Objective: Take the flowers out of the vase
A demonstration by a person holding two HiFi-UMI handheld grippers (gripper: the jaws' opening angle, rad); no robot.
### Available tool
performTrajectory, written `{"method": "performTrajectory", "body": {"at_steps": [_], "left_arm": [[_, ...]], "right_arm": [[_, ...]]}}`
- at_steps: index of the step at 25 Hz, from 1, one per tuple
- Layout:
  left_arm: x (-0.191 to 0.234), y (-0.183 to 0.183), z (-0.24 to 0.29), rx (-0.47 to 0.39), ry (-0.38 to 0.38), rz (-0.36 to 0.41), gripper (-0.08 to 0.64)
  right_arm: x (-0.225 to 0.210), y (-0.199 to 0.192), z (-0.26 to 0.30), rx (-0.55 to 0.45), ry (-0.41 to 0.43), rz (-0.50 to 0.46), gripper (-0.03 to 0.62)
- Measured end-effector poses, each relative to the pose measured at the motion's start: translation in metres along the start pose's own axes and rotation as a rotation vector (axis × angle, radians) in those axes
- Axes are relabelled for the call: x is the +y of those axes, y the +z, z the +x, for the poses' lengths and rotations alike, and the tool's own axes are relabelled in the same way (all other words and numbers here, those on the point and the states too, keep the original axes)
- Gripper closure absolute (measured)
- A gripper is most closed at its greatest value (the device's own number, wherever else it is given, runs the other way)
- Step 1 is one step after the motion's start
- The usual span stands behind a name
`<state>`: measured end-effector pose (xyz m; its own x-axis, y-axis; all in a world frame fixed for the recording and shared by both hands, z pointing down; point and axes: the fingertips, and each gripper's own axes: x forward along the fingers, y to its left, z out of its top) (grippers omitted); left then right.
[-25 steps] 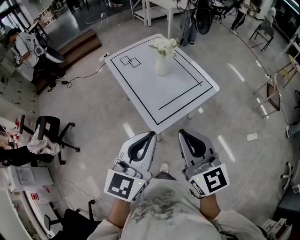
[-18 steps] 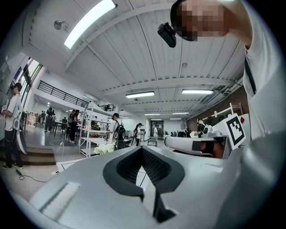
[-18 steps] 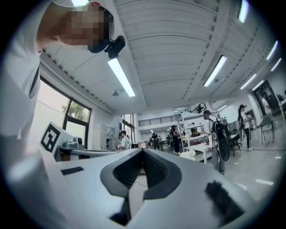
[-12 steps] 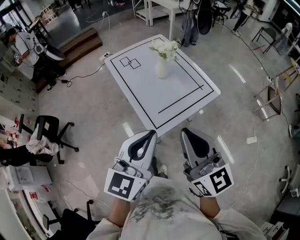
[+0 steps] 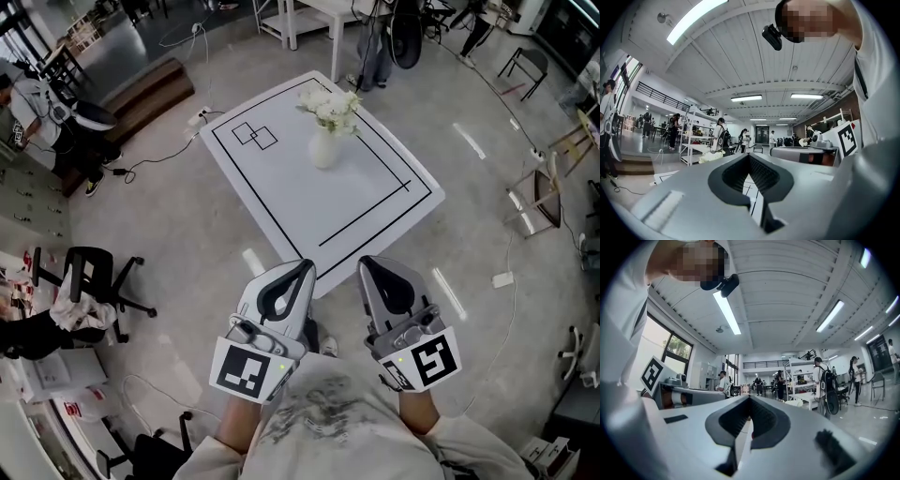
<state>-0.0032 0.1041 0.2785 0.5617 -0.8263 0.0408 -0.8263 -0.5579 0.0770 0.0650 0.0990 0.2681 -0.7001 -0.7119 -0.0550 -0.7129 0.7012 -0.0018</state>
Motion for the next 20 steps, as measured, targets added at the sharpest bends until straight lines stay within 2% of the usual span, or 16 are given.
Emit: {"method": "performTrajectory", "body": {"at_steps": [6,13,17,20], "left_arm": [[0.04,0.0,0.028,-0.017,-0.02,0.02,0.552],[0.076,-0.003,0.052,-0.017,-0.049,0.01,0.551],[0.088,-0.01,0.059,0.037,-0.068,-0.028,0.551],[0.1,-0.01,0.064,0.038,-0.084,-0.024,0.551]], "right_arm": [[-0.019,-0.009,0.04,0.009,-0.042,-0.023,0.577],[-0.033,-0.022,0.076,0.03,-0.064,-0.02,0.575],[-0.037,-0.027,0.092,0.042,-0.075,-0.022,0.575],[-0.038,-0.031,0.105,0.058,-0.088,-0.026,0.574]]}}
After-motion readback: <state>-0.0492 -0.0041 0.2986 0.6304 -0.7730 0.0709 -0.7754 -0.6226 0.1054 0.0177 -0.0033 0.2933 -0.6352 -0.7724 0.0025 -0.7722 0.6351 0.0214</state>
